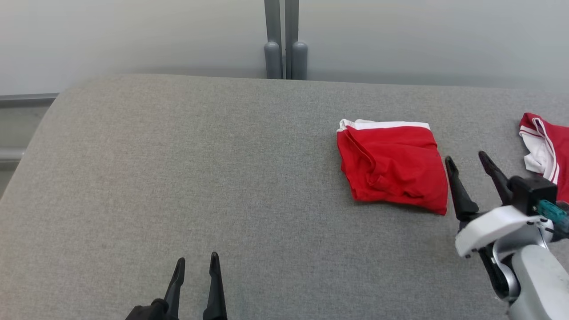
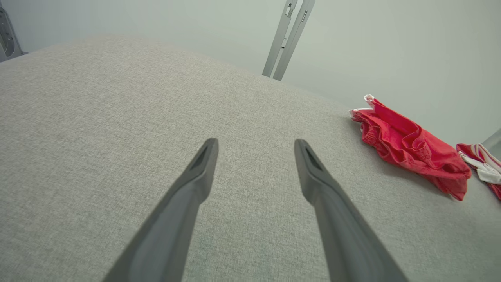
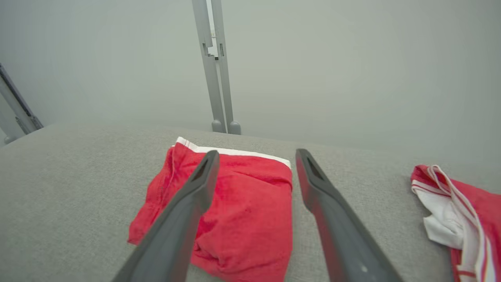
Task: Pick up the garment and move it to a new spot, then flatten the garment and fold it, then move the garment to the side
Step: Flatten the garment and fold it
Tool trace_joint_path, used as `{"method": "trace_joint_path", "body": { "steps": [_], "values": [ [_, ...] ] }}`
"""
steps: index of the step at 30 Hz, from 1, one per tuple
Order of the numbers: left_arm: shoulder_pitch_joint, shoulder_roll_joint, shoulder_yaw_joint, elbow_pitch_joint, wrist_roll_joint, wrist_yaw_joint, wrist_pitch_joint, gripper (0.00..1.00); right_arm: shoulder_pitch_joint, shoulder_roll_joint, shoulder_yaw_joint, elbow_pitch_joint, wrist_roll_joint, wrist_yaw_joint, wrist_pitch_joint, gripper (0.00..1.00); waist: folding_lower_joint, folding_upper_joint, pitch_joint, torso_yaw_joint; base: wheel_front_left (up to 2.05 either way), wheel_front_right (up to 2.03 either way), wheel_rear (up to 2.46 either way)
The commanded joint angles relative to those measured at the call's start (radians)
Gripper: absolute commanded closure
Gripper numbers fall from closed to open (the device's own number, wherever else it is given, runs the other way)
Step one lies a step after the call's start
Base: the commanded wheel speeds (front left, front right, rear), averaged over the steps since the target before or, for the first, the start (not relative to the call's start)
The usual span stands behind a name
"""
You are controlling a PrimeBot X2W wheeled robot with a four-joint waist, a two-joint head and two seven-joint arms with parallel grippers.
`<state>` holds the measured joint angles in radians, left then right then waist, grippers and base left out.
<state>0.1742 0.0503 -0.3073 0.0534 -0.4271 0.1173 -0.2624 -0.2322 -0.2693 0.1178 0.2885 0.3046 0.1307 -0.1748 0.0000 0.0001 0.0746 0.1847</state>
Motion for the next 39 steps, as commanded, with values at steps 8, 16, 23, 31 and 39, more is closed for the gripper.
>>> {"method": "trace_joint_path", "body": {
  "steps": [8, 16, 23, 31, 39],
  "values": [
    [-0.038, 0.001, -0.008, -0.027, 0.0, -0.013, -0.003, 0.0, -0.038, -0.01, -0.017, 0.087, -0.042, 0.0, -0.005, 1.0, 0.0, -0.0001, 0.08, 0.031, 0.0, 0.0, 0.0],
    [-0.079, 0.001, -0.027, -0.011, -0.005, -0.018, -0.003, 0.0, -0.189, 0.043, 0.046, 0.261, -0.074, 0.0, 0.011, 1.0, 0.0, -0.0001, 0.147, 0.078, 0.0, 0.0, 0.0],
    [-0.083, 0.001, -0.018, 0.005, -0.009, -0.015, -0.003, 0.0, -0.221, 0.09, 0.101, 0.398, -0.098, 0.0, -0.019, 1.0, 0.0, -0.0001, 0.121, 0.119, 0.0, 0.0, 0.0],
    [-0.042, 0.001, -0.018, 0.005, -0.015, -0.008, -0.003, 0.0, -0.189, 0.121, 0.255, 0.438, -0.045, 0.0, -0.052, 1.0, 0.0, -0.0001, 0.074, 0.128, 0.0, 0.0, 0.0],
    [-0.009, 0.002, 0.013, 0.001, 0.0, -0.009, -0.003, 0.0, -0.153, 0.15, 0.322, 0.38, 0.02, 0.0, -0.086, 1.0, 0.0, -0.0001, 0.005, 0.089, 0.0, 0.0, 0.0]
  ]
}}
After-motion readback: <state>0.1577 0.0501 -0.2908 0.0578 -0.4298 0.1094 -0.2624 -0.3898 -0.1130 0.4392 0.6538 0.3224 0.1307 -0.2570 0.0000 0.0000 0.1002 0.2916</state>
